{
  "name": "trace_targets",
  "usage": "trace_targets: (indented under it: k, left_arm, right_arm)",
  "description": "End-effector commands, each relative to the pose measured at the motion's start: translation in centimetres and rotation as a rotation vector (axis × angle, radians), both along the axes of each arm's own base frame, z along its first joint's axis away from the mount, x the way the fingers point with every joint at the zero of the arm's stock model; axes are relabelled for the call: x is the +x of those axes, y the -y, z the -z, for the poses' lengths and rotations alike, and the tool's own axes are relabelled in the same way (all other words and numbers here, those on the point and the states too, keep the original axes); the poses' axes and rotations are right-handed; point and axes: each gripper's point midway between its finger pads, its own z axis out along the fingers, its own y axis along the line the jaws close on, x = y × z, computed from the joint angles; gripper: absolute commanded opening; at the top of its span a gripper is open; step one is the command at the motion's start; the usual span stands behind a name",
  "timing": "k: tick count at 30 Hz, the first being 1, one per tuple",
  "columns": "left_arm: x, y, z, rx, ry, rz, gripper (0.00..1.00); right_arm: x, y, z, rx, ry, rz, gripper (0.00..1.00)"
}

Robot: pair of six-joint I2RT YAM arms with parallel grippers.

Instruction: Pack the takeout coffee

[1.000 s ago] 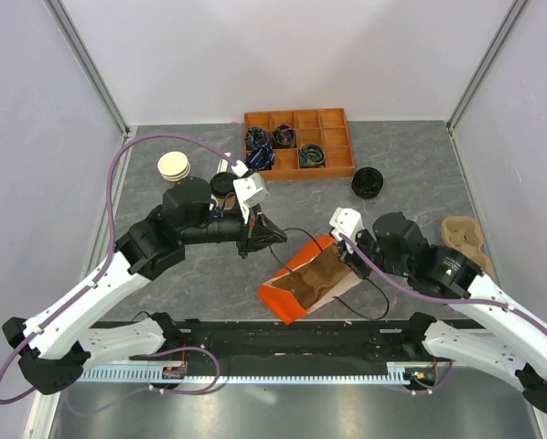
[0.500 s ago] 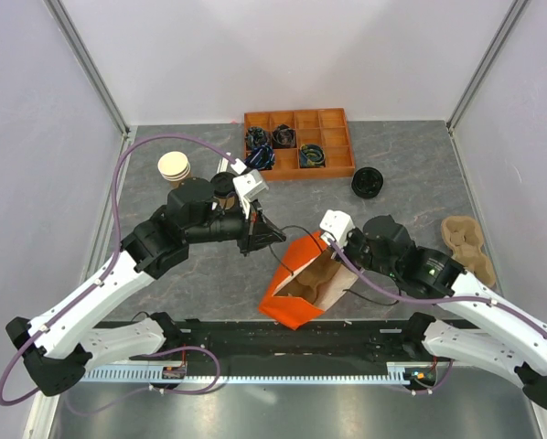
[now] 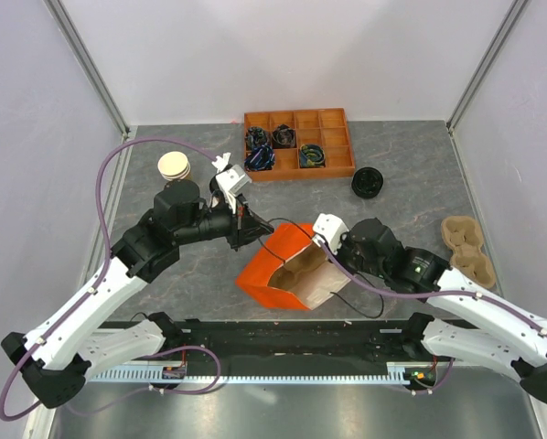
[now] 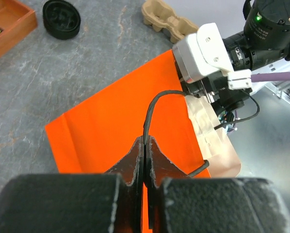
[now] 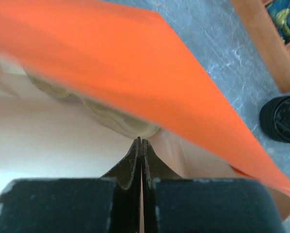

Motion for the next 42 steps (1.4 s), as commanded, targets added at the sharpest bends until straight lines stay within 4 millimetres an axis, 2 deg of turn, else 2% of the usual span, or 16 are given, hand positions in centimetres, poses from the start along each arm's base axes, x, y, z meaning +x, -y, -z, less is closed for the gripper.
trace_targets:
  k: [1, 7, 8, 15, 17, 19, 22, 23, 26, 28, 31, 32, 35, 37, 40, 42]
  left_arm:
    - [0.5, -0.8, 1.1, -0.017, -0.076, -0.074, 0.02]
    - [0.5, -0.7, 1.5, -0.055, -0.149, -0.106, 0.02]
    - [0.5, -0.7, 1.4, -0.068, -0.169, -0.113, 0.02]
    - [2.7, -1.4, 1.2, -0.114, -0.26, -0.197, 0.02]
    - [3.4, -2.1, 1.3, -0.112, -0.255, -0.227, 0.02]
    - [3.3, -2.3, 1.1, -0.113, -0.243, -0.208, 0.02]
    - [2.8, -2.3, 1.3, -0.103, -0.227, -0.173, 0.02]
    - [2.7, -2.3, 1.2, -0.099, -0.213, -0.163, 0.02]
    - [2.2, -2.2, 1.4, -0.086, -0.196, -0.127, 0.02]
    - [2.1, -2.2, 1.6, -0.074, -0.187, -0.12, 0.02]
    - [2.2, -2.4, 1.9, -0.049, -0.164, -0.118, 0.02]
    - [2.3, -2.4, 1.9, -0.046, -0.16, -0.118, 0.02]
    - [2.3, -2.5, 2.1, -0.036, -0.156, -0.113, 0.02]
    - [2.3, -2.6, 2.1, -0.03, -0.147, -0.112, 0.02]
    - [2.5, -2.7, 2.2, -0.021, -0.138, -0.116, 0.02]
    - [2.6, -2.7, 2.2, -0.015, -0.138, -0.121, 0.02]
  right_arm:
    - [1.4, -0.4, -1.9, 0.069, -0.017, 0.131, 0.0]
    - [4.0, 0.5, -3.8, 0.052, 0.031, 0.303, 0.0]
    - [4.6, 0.4, -4.9, 0.063, 0.049, 0.319, 0.0]
    - [6.6, -1.2, -6.8, 0.042, 0.059, 0.332, 0.01]
    - [6.2, -2.0, -8.5, 0.056, 0.049, 0.274, 0.07]
    - [5.4, -2.9, -9.4, 0.065, 0.02, 0.207, 0.15]
    - [3.9, -3.7, -12.3, 0.097, 0.013, 0.092, 0.26]
    - [3.6, -3.7, -14.0, 0.124, 0.032, 0.074, 0.41]
    - [3.4, -3.4, -16.0, 0.142, 0.053, 0.071, 0.66]
    - [3.7, -2.9, -15.6, 0.116, 0.046, 0.093, 0.7]
    - [3.9, -1.6, -12.9, 0.041, -0.014, 0.114, 0.73]
    - [3.6, -1.5, -12.3, 0.041, -0.044, 0.093, 0.78]
    - [4.3, -0.6, -10.7, 0.019, -0.103, 0.099, 0.79]
    - [5.1, 0.8, -9.5, 0.001, -0.143, 0.118, 0.79]
    - [4.8, 0.8, -8.2, -0.004, -0.223, 0.074, 0.72]
    - [4.3, 0.6, -8.0, 0.008, -0.242, 0.046, 0.67]
